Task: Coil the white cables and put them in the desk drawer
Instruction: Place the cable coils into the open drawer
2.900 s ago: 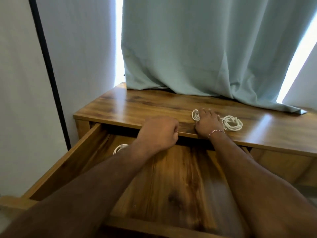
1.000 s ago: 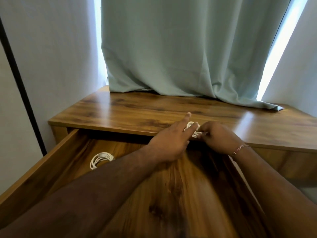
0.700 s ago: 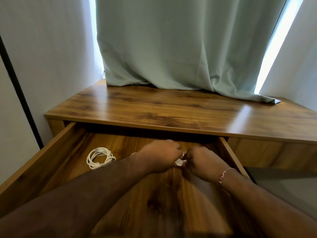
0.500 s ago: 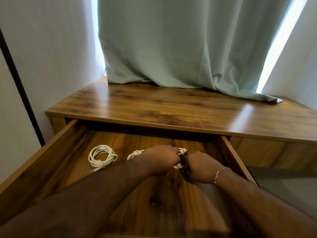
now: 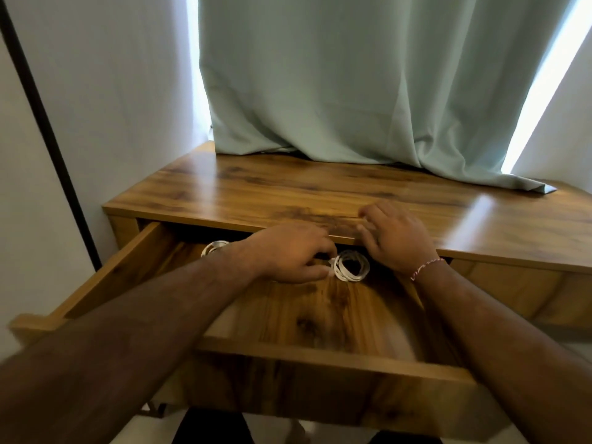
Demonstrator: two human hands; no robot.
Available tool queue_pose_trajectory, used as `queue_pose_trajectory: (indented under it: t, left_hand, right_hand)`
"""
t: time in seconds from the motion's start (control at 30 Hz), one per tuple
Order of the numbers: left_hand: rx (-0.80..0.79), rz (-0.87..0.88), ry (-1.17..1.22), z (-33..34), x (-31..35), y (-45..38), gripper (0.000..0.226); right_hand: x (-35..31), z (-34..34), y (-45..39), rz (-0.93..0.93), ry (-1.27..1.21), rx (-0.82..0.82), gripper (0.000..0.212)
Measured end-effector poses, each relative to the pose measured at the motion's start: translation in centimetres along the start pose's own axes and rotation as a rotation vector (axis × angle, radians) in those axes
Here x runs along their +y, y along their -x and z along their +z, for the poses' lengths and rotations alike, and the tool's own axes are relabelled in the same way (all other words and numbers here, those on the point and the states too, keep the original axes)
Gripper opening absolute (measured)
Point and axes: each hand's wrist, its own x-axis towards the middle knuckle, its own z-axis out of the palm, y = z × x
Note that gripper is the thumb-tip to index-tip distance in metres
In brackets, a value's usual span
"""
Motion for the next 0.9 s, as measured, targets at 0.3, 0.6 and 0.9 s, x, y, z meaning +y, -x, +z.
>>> queue_pose_trajectory:
  t: [0.3, 0.6, 0.9]
  left_hand:
    - [-0.263, -0.215, 0.127, -0.1, -2.8, 2.3, 0.124]
    - [-0.338, -0.216, 0.128, -1.8, -3.0, 1.5, 0.137]
    - [-0.134, -0.276, 0.074, -1.3, -2.6, 1.9, 0.095]
  right_hand:
    - [-0.1, -0.7, -3.7, -0.044, 0.023, -0.357, 0.060]
    - [-1.2, -0.9, -2.3, 0.051, 0.009, -0.465, 0.079]
    - [-2.0, -4.3, -1.3, 0.076, -0.120, -0.684, 0.123]
